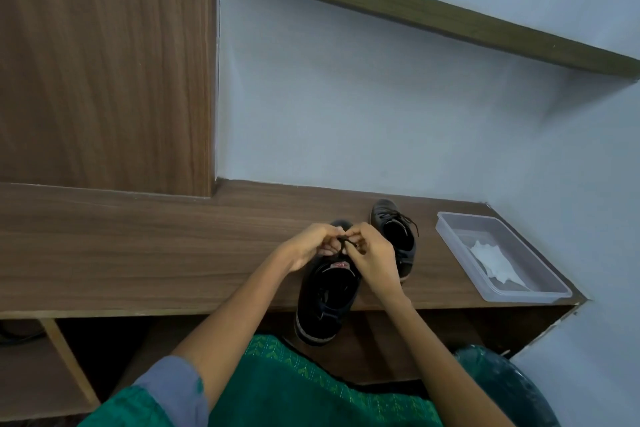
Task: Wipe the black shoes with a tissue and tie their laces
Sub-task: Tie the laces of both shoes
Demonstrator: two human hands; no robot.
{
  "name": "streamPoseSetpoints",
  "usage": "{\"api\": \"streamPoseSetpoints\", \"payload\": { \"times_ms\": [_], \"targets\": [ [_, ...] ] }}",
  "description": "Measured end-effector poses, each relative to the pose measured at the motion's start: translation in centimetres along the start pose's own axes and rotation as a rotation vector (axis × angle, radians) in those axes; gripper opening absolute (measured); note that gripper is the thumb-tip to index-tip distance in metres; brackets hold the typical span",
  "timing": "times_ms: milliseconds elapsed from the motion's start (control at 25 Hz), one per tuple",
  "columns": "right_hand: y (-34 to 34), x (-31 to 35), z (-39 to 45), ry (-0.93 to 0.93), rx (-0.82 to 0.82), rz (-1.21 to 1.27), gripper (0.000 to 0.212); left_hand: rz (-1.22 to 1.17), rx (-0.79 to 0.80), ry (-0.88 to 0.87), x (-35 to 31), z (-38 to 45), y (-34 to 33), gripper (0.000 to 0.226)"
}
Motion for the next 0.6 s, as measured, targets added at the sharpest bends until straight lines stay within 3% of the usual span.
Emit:
{"api": "streamPoseSetpoints", "payload": {
  "times_ms": [80,280,600],
  "targets": [
    [0.3,-0.2,-0.3,-0.029,-0.071,-0.011,0.013,0.014,-0.077,0.034,-0.2,0.2,-0.3,0.033],
    [0.6,-0.6,-1.0,-0.13,-0.076,0.076,0.012,0.109,-0.205,-0.056,-0.2,0.3,-0.6,0.021],
    [1.3,0.5,-1.5,0.017,-0.074,-0.066,0.009,0.29,-0.067,-0.038,-0.6,-0.4,-0.7,0.024]
  ]
}}
Point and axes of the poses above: each hand's wrist, its own z-axis towards the middle knuckle, its own y-axis out of the back of the hand, x = y × z, the point moved 1 cm from there along z, towards the middle knuckle, and after that the axes turned 2 degrees about -y, right-handed, at the moved point
